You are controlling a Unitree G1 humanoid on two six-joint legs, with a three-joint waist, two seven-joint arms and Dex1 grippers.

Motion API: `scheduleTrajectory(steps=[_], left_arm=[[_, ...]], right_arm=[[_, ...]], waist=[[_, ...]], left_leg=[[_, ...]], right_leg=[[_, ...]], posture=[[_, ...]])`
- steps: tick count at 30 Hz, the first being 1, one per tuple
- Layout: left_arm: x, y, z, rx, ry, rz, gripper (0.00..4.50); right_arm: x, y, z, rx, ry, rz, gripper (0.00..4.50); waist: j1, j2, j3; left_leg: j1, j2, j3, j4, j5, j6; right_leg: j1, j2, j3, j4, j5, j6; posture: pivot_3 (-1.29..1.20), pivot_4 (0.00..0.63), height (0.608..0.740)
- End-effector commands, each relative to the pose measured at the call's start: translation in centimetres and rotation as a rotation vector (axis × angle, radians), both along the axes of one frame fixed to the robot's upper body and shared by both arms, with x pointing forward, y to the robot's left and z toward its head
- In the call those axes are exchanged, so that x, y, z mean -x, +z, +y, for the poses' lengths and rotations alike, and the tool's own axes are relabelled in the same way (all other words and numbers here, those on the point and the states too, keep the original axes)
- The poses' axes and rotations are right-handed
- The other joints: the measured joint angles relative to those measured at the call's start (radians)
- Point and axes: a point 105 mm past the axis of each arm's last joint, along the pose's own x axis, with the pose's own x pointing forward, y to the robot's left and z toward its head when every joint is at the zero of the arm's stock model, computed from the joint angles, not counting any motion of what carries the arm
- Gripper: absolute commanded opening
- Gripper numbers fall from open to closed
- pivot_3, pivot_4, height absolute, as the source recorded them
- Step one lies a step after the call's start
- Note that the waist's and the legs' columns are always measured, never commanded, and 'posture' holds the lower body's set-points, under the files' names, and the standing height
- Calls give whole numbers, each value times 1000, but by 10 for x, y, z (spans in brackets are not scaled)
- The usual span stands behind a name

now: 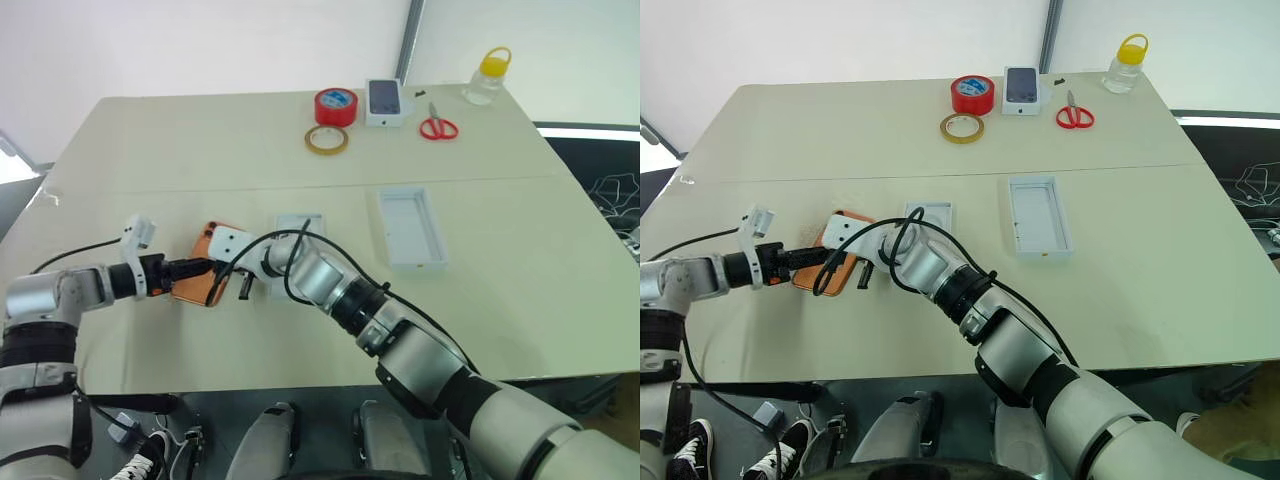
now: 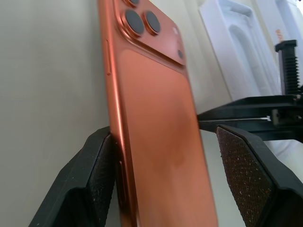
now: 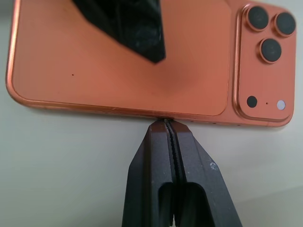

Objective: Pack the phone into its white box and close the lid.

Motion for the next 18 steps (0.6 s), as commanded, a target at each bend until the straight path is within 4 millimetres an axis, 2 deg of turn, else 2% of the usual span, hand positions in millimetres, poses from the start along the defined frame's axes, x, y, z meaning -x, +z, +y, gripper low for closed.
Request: scheduleTrajectory(steps=[1, 5, 9, 12, 13, 14, 18], left_arm=[[7, -18, -19, 61, -46, 92, 3355], [-5, -12, -4, 61, 47, 66, 3355], [0, -10, 1, 92, 58, 76, 3355], [2, -11, 3, 93, 66, 86, 2432], [3, -10, 3, 100, 66, 86, 2044], [3, -9, 2, 110, 68, 88, 1469], [5, -9, 0, 118, 71, 92, 1469]], right_arm=[[-1, 7, 4, -7, 6, -29, 36], [-1, 5, 3, -3, 9, -31, 36], [-1, 4, 2, -6, 2, -31, 36], [-1, 4, 2, -9, 2, -33, 0], [-1, 4, 2, -7, 4, -33, 0], [-2, 5, 2, -7, 4, -33, 0], [-2, 5, 2, -9, 3, -39, 0]], waist=[[0, 0, 0], [1, 0, 0], [-2, 0, 0], [-5, 0, 0], [-5, 0, 0], [-6, 0, 0], [-7, -1, 0]], left_leg=[[0, 0, 0, 0, 0, 0], [0, 0, 0, 0, 0, 0], [0, 0, -1, 0, 0, 0], [0, 0, -1, 0, 0, 0], [0, 0, -1, 0, 0, -1], [0, 0, -1, 0, 1, -1], [0, 1, -1, 0, 1, -1]], right_leg=[[0, 0, 0, 0, 0, 0], [0, 0, 0, 0, 0, 0], [0, 0, 0, 0, 0, 0], [0, 0, 0, 0, 0, 0], [-1, 0, 0, 0, 0, 0], [-1, 0, 0, 0, 0, 0], [-1, 1, 0, 0, 0, 0]], posture=[[0, 150, 740], [0, 150, 740], [0, 150, 740], [0, 150, 740], [0, 150, 740], [0, 150, 740], [0, 150, 740]])
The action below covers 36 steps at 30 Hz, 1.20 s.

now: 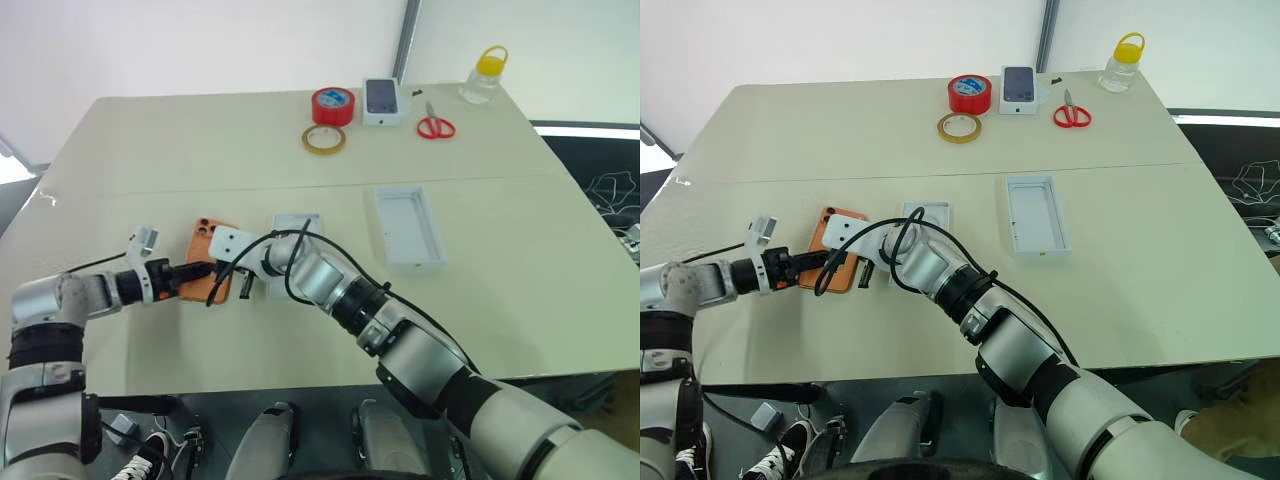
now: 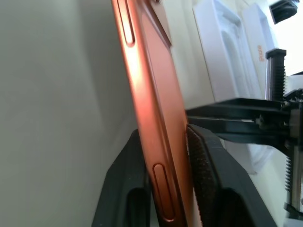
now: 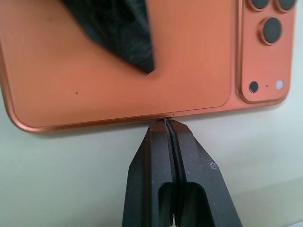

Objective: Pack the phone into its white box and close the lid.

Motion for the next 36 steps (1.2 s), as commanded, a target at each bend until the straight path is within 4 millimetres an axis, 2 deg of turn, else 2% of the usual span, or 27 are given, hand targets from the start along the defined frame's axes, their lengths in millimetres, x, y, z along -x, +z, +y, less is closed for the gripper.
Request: scheduleTrajectory(steps=[1, 6, 8, 10, 11, 16, 19, 21, 25, 28, 31, 32, 36], left_arm=[[3, -1, -1, 7, 8, 14, 1469], [5, 1, -2, 35, 25, 17, 1469], [6, 0, -2, 43, 33, 17, 909], [7, 0, -2, 51, 36, 19, 160], [8, 0, -2, 56, 37, 22, 41], [13, 2, -3, 96, 40, 32, 41], [15, 3, -1, 144, 70, 36, 41], [16, 7, 2, 191, 98, 32, 41], [19, 20, 2, 338, 136, 11, 41], [22, 25, 1, 417, 165, 6, 41], [26, 24, 0, 510, 202, -4, 0], [27, 23, -1, 539, 215, 0, 0], [30, 18, -7, 557, 249, 3, 0]], right_arm=[[-1, 4, 3, -9, 2, -18, 0], [1, 3, 4, -8, 11, -20, 0], [1, 3, 4, -9, 13, -18, 0], [1, 3, 4, -9, 14, -19, 0], [1, 3, 5, -10, 15, -21, 0], [3, 8, 7, -40, 58, -57, 0], [3, 25, 12, -144, 75, -113, 0], [2, 40, 12, -244, 69, -82, 0], [8, 65, 2, -403, 114, -14, 0], [13, 70, -12, -427, 156, 5, 0], [19, 68, -40, -454, 167, 83, 804], [23, 70, -47, -483, 176, 113, 1291], [44, 63, -79, -409, 307, 28, 3363]], waist=[[0, 0, 0], [-3, 0, 0], [-4, 0, 0], [-4, 0, 0], [-7, 0, 0], [-18, 0, 0], [-21, 0, 0], [-21, 0, 0], [-21, -1, 0], [-20, -2, 0], [-18, -3, 0], [-15, -3, 0], [-11, -4, 0]], left_leg=[[0, 0, 0, 0, 0, 0], [0, 0, 0, 0, 0, 0], [0, 0, 0, 0, 0, 0], [0, 0, 0, 0, 0, 0], [0, 0, 0, 0, 0, 0], [1, 0, 0, 0, 0, 1], [1, 0, 0, 0, 0, 1], [0, 0, 0, 0, 0, 1], [-1, 1, 0, 0, 0, 1], [-1, 1, 0, 0, 0, 1], [-1, 1, 0, 0, 0, 1], [-1, 1, 0, 1, 0, 1], [-3, 0, 0, 1, -1, 1]], right_leg=[[0, 0, 0, 0, 0, 0], [0, 0, 0, 0, 0, 0], [0, 0, 0, 0, 0, 0], [0, 0, 0, 0, 0, 0], [1, 0, 0, 0, 0, 0], [0, 0, 0, 1, 0, 0], [0, 0, 0, 1, 0, 0], [0, 0, 0, 1, 0, 0], [-1, 0, 0, 1, 0, 0], [0, 0, 0, 1, 0, 0], [-1, 0, 0, 1, 0, 0], [0, 0, 0, 1, 0, 0], [2, -1, -1, 0, 0, 0]], posture=[[0, 150, 740], [0, 150, 740], [0, 150, 740], [0, 150, 740], [0, 150, 740], [0, 150, 740], [0, 150, 740], [0, 150, 740], [0, 150, 740], [0, 150, 740], [0, 150, 740], [0, 150, 740], [0, 150, 740]])
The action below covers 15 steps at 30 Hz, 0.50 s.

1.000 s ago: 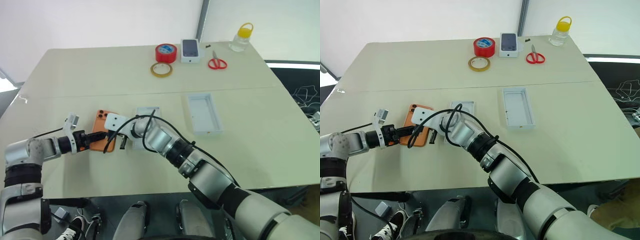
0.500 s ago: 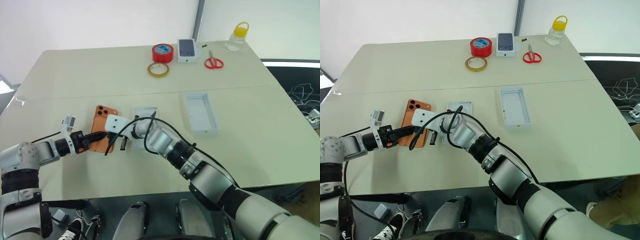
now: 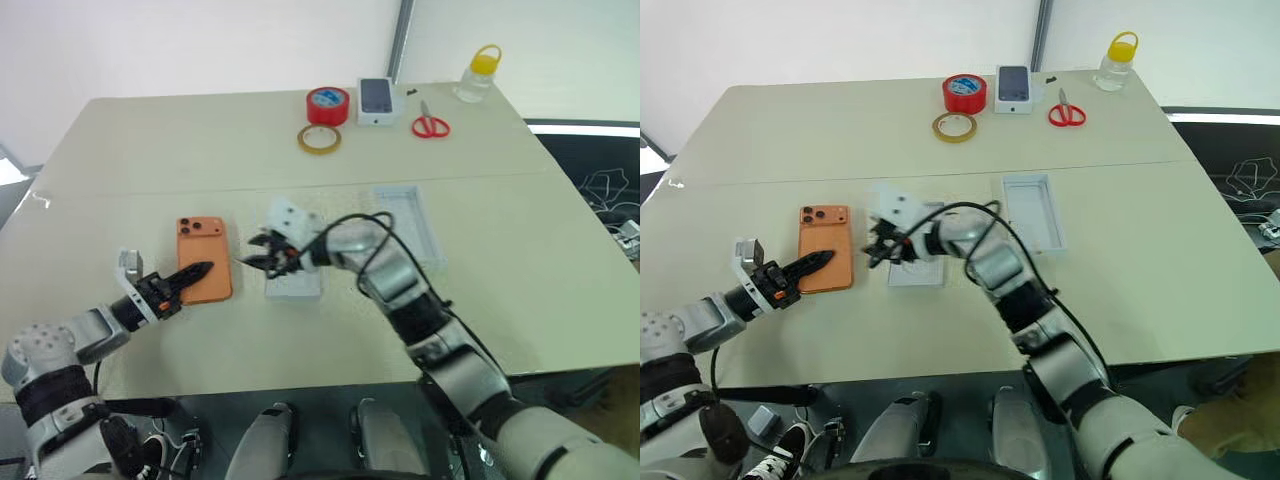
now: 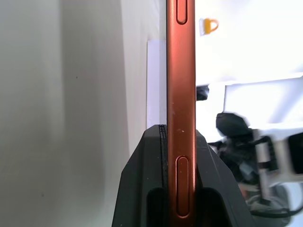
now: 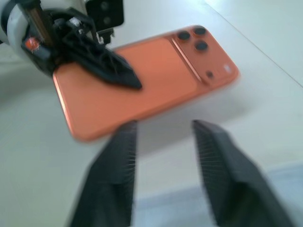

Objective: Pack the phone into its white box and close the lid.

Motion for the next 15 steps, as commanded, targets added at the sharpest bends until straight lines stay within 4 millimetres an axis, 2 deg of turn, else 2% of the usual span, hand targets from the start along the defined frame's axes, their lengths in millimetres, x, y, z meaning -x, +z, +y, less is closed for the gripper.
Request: scheduleTrajectory(steps=[1, 3, 6, 9, 15], left_arm=[[2, 15, 1, -7, 27, -68, 0], [2, 21, 2, 10, 44, -92, 0], [1, 28, 0, 2, 56, -124, 0], [-1, 31, -3, -34, 67, -143, 0], [-3, 39, -10, -51, 66, -182, 0]], right_arm=[[20, 19, -5, -20, 123, -106, 3363], [24, 4, -24, 59, 139, -123, 3363], [33, -12, -39, 137, 173, -150, 3363], [39, -24, -41, 170, 194, -170, 3363], [31, -37, -35, 196, 149, -197, 3363]], waist=[[-2, 0, 0], [-5, 0, 0], [-2, -2, 1], [1, -2, 1], [11, -3, 1]], left_leg=[[0, 0, 0, 0, 0, 0], [0, 1, 1, 0, 0, 0], [0, 1, 1, 0, 0, 0], [0, 1, 1, 0, 0, 0], [0, 1, 1, 0, 0, -1]], right_leg=[[0, 0, 0, 0, 0, 0], [0, 1, 0, 1, 0, 0], [1, 1, 0, 0, 0, 0], [1, 0, 0, 0, 0, 0], [1, 0, 0, 0, 0, 0]], posture=[[0, 150, 740], [0, 150, 740], [0, 150, 740], [0, 150, 740], [0, 150, 740]])
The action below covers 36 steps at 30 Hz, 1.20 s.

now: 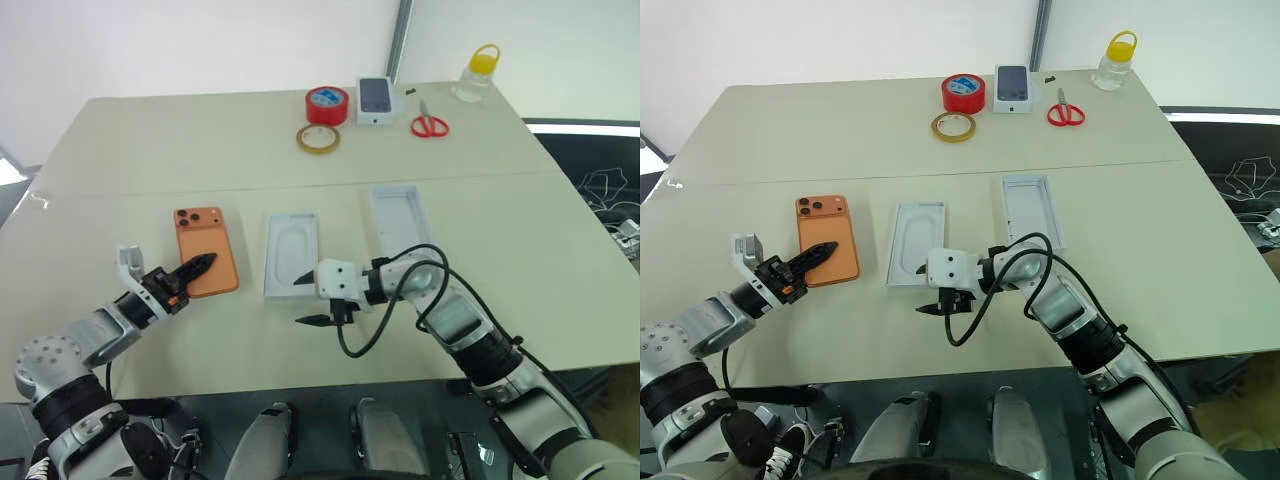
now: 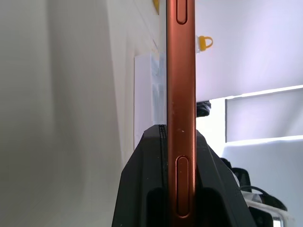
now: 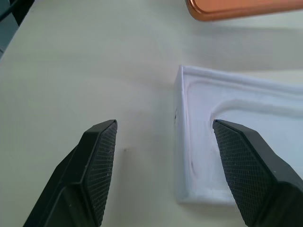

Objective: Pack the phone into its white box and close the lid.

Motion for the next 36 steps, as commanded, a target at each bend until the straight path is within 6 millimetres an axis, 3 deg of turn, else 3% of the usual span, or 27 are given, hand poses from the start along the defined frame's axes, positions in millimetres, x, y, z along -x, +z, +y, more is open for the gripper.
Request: scheduleTrajectory(steps=[1, 3, 5, 8, 11, 18, 25, 34, 36], left_arm=[[0, 22, -3, 1, -4, -102, 0], [1, 21, -7, -13, -16, -97, 0], [2, 19, -8, -25, -22, -89, 0], [1, 20, -9, -33, -26, -89, 0], [-2, 23, -11, -52, -27, -99, 0], [-12, 43, -37, -37, -72, -182, 0], [-23, 60, -71, 0, -134, -238, 0], [-21, 52, -84, 3, -194, -213, 0], [-20, 46, -87, -7, -214, -196, 0]], right_arm=[[-5, 4, 7, -21, -20, -32, 3363], [-7, 5, 9, -31, -30, -19, 3363], [-7, -2, 6, 10, -23, -38, 2828], [-9, -16, 0, 93, -18, -78, 1509], [-9, -14, -1, 77, -25, -63, 24], [-6, 13, 3, 3, -31, -34, 24], [-5, 21, -6, 8, -104, -18, 24], [2, 16, -9, 8, -190, 27, 24], [3, 16, -8, 1, -187, 46, 668]], waist=[[10, 0, 0], [13, 0, 0], [15, 0, 0], [17, 0, 0], [15, -1, 0], [21, -1, 0], [31, -1, 0], [35, -1, 0], [36, -1, 0]], left_leg=[[0, 0, 0, 0, 0, 0], [0, 0, 0, 0, 1, -1], [0, 0, 0, 0, 1, -2], [0, 0, 0, 0, 1, -2], [0, 0, 0, 0, 1, -2], [0, 0, 0, 0, 1, -2], [0, 0, 0, 1, 1, -3], [0, 0, 1, 1, 1, -3], [0, 0, 1, 1, 1, -2]], right_leg=[[0, 0, 0, 0, 0, 0], [0, 0, 0, -1, 0, 0], [1, 0, 0, -2, 0, 0], [1, 0, 0, -2, 0, 0], [1, 0, 0, -2, 0, 0], [2, 0, 0, -2, 0, 0], [2, 0, 0, -3, 0, 0], [2, 0, 0, -3, 0, 0], [2, 0, 0, -4, 0, 0]], posture=[[0, 150, 740], [0, 150, 740], [0, 150, 740], [0, 150, 740], [0, 150, 740], [0, 150, 740], [0, 150, 740], [0, 150, 740], [0, 150, 740]])
